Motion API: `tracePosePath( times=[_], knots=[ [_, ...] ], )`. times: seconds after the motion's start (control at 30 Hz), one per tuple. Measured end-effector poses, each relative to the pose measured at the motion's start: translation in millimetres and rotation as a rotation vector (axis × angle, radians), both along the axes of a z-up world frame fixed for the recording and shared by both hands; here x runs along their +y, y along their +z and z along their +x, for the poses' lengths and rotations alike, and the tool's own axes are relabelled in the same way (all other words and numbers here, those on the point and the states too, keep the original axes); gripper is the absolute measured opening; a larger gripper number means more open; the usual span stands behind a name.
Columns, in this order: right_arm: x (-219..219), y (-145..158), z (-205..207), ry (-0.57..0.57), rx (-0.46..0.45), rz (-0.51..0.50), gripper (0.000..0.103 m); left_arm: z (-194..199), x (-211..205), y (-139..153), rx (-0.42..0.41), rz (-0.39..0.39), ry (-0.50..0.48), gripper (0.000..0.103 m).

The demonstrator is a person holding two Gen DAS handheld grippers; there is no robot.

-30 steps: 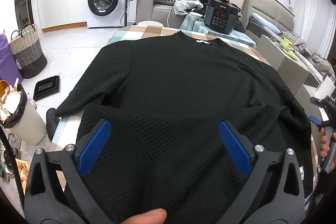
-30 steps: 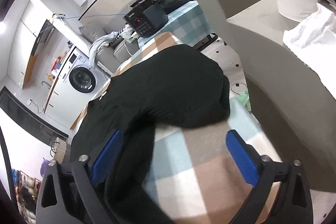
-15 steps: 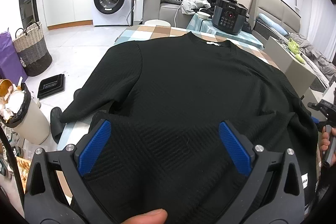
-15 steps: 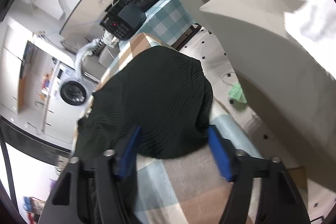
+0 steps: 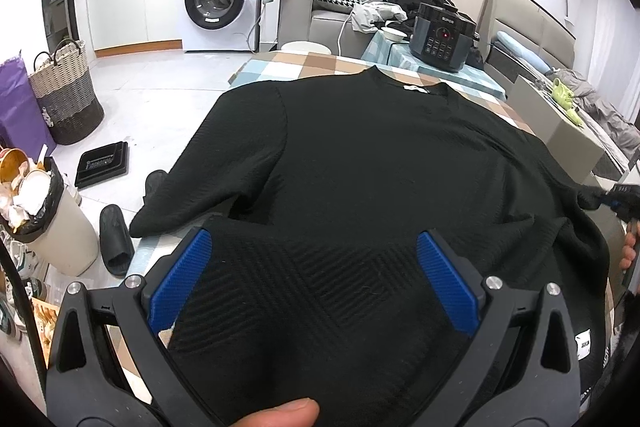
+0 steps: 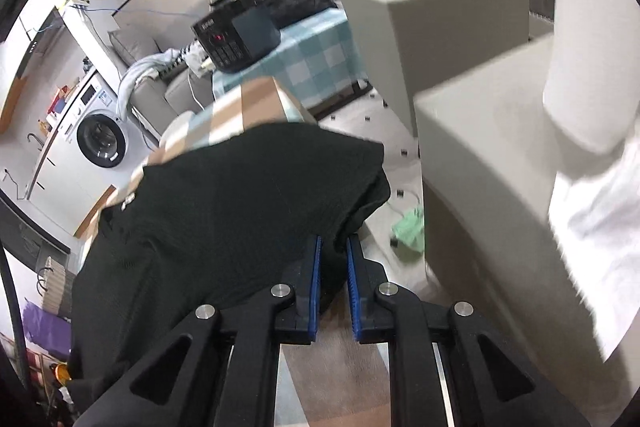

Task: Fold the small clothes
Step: 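Grasp the sweater side with the right gripper and fold it toward the middle, then grasp the other sweater side with the left gripper and fold it inward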

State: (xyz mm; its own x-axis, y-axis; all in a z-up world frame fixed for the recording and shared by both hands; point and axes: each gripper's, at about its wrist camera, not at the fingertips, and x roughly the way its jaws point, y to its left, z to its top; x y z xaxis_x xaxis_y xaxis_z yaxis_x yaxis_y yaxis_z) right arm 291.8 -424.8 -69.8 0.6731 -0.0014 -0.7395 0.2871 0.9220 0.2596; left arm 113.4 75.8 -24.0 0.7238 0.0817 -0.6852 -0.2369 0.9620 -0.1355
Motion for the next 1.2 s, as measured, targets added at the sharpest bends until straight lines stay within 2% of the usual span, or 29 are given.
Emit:
tracePosePath(
  times=[0.13, 0.27, 0.4, 0.47, 0.57, 0.63, 0.67, 0.73, 0.77, 0.8, 0.93, 1.03, 1.13, 1.2],
  knots=[
    [2.8, 26.6, 10.0, 0.027, -0.039, -0.032, 0.012, -5.1, 10.2, 2.4, -0.010, -0.005, 0.013, 0.102],
    [20.2, 51.1, 25.3, 0.122, -0.072, -0.074, 0.012, -9.4, 21.1, 3.8, -0.017, -0.008, 0.032, 0.102],
    [64.8, 69.1, 41.7, 0.295, -0.123, -0.110, 0.012, -10.7, 30.1, 4.0, -0.013, -0.017, 0.047, 0.102],
    [103.2, 76.1, 48.9, 0.438, -0.142, -0.127, 0.012, -10.8, 31.1, 4.4, -0.015, -0.016, 0.046, 0.102],
    [159.2, 68.7, 55.6, 0.639, -0.111, -0.123, 0.012, -10.5, 31.2, 7.5, -0.022, -0.009, 0.044, 0.102],
    [187.6, 54.0, 55.2, 0.726, -0.074, -0.134, 0.012, -11.6, 32.3, 8.7, -0.024, -0.003, 0.048, 0.102],
    [195.8, 46.7, 54.3, 0.755, -0.051, -0.134, 0.015, -11.6, 32.9, 8.5, -0.022, -0.003, 0.051, 0.102],
    [206.4, 26.1, 51.4, 0.813, 0.024, -0.097, 0.032, -11.4, 34.9, 6.6, -0.016, -0.009, 0.059, 0.102],
    [206.5, 19.4, 47.6, 0.823, 0.032, -0.085, 0.044, -10.9, 35.1, 5.2, -0.012, -0.011, 0.063, 0.102],
    [205.7, 13.9, 41.7, 0.818, 0.025, -0.089, 0.045, -10.6, 34.3, 3.6, -0.005, -0.011, 0.067, 0.102],
    [185.7, -2.8, 44.1, 0.732, 0.074, -0.087, 0.045, -7.9, 34.7, 0.3, 0.004, -0.007, 0.074, 0.102],
    [186.5, -21.9, 48.4, 0.677, 0.160, -0.169, 0.045, -4.8, 37.2, -1.5, 0.008, -0.007, 0.085, 0.102],
    [192.2, -26.5, 46.8, 0.729, 0.152, -0.149, 0.045, -2.8, 45.9, -3.1, 0.008, -0.028, 0.111, 0.102],
    [202.1, -34.5, 41.7, 0.769, 0.165, -0.202, 0.045, -2.9, 54.7, -4.8, 0.011, -0.046, 0.130, 0.102]
  ],
)
